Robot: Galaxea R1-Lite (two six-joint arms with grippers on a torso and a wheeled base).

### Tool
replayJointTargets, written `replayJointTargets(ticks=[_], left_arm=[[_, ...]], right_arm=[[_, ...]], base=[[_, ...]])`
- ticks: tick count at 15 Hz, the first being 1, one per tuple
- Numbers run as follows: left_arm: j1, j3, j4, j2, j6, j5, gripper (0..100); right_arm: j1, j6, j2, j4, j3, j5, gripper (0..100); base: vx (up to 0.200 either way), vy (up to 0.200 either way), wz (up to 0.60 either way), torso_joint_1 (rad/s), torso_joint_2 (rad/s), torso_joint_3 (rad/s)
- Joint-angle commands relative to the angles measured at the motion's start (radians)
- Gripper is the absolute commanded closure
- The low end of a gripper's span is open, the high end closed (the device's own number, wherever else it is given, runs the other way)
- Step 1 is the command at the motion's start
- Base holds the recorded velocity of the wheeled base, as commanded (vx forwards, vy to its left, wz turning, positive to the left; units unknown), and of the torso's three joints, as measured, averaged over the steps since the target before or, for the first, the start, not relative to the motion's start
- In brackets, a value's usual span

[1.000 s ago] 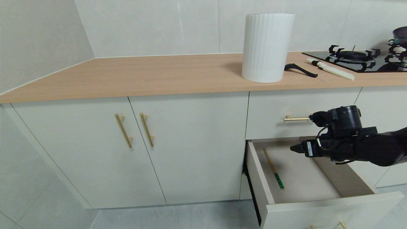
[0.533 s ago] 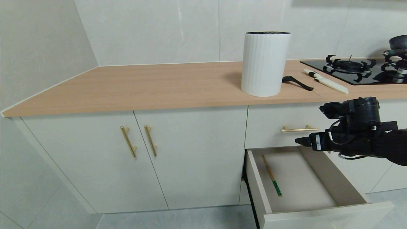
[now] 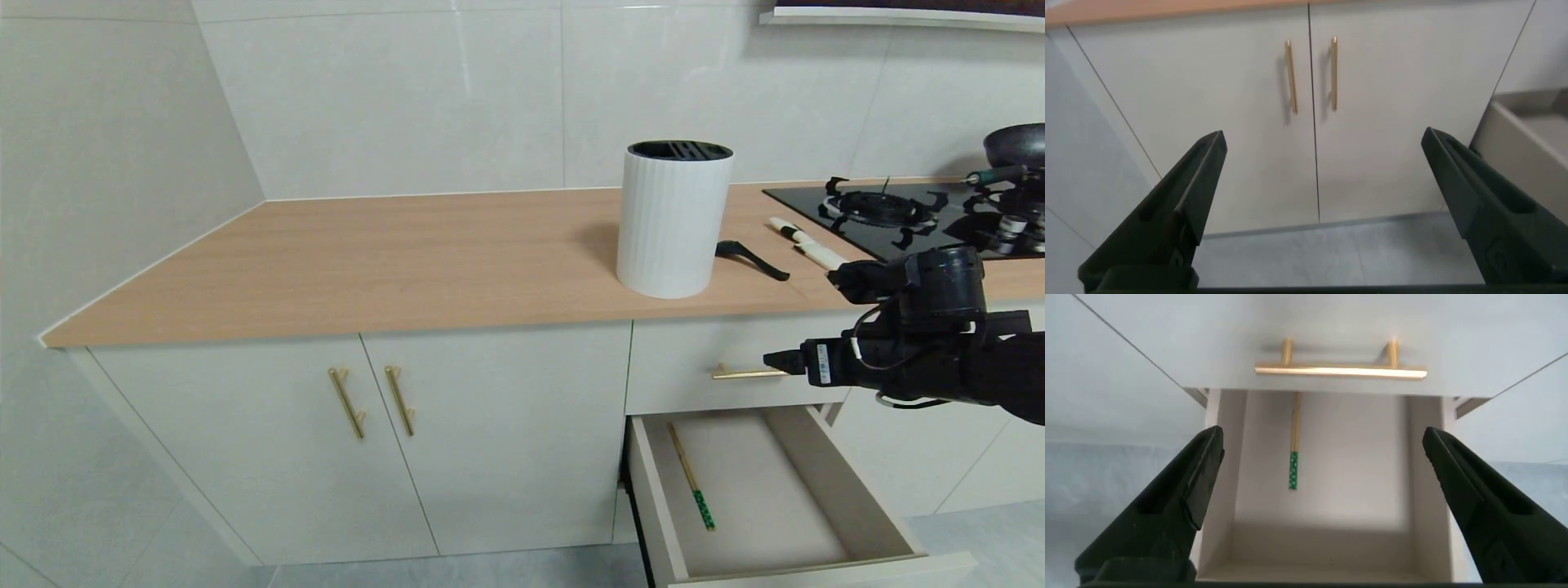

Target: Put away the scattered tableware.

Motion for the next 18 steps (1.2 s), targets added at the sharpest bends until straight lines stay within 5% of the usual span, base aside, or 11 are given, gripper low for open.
replayJointTargets(ticks=[1, 11, 15, 18], left_arm=[[0.0, 0.0, -0.001, 0.0, 0.0, 0.0, 0], [0.0, 0.0, -0.001, 0.0, 0.0, 0.0, 0], [0.0, 0.0, -0.001, 0.0, 0.0, 0.0, 0], [0.0, 0.0, -0.001, 0.0, 0.0, 0.0, 0]], right_arm=[[0.0, 0.0, 0.0, 0.0, 0.001, 0.0, 0], [-0.037, -0.054, -0.034, -0.003, -0.038, 0.006, 0], [-0.17, -0.097, 0.158, 0.078, -0.407, 0.285, 0], [-0.193, -0.164, 0.353, 0.083, -0.605, 0.321, 0]], base=[[0.0, 0.0, 0.0, 0.183, -0.48, -0.31], [0.0, 0.0, 0.0, 0.136, -0.34, -0.21], [0.0, 0.0, 0.0, 0.0, 0.0, 0.0], [0.0, 0.0, 0.0, 0.0, 0.0, 0.0]])
